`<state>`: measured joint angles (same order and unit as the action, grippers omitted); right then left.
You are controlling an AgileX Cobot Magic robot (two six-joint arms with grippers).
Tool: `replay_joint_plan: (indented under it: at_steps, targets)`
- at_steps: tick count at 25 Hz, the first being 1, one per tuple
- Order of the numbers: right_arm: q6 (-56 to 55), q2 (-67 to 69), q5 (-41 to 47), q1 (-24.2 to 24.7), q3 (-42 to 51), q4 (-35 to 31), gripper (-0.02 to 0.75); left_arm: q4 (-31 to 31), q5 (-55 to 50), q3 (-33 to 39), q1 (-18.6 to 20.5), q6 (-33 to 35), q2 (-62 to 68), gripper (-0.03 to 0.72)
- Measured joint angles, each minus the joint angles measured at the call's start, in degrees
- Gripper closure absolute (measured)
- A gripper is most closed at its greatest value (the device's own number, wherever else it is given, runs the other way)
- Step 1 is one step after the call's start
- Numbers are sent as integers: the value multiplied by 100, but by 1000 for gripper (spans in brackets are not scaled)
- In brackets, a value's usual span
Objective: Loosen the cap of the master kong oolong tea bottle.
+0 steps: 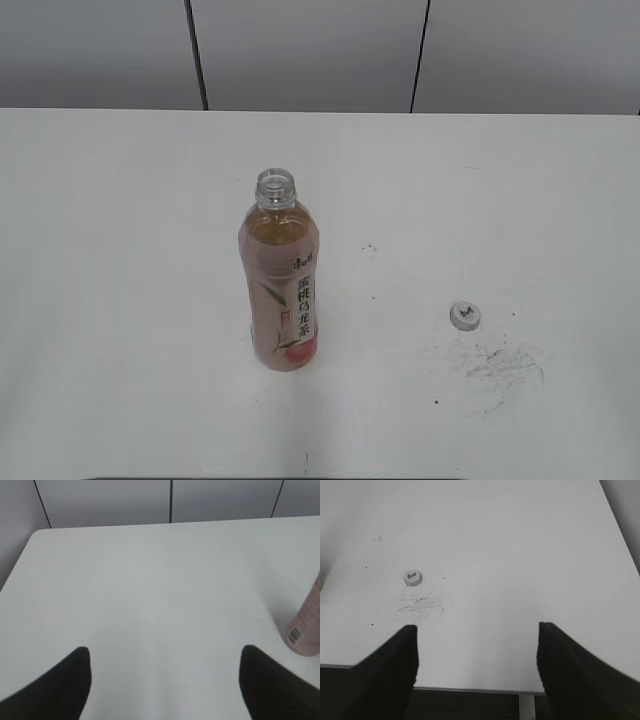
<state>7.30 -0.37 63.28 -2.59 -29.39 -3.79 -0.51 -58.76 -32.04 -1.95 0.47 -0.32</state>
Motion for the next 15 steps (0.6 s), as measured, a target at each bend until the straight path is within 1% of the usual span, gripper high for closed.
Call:
replay_joint_plan:
  at_steps: [7, 15]
  targets:
    - [0, 0, 0, 0, 0, 0, 181, 5, 0, 0, -274, 0, 0, 146]
    - [0, 0, 0, 0, 0, 0, 181, 9, 0, 7, -284, 0, 0, 146]
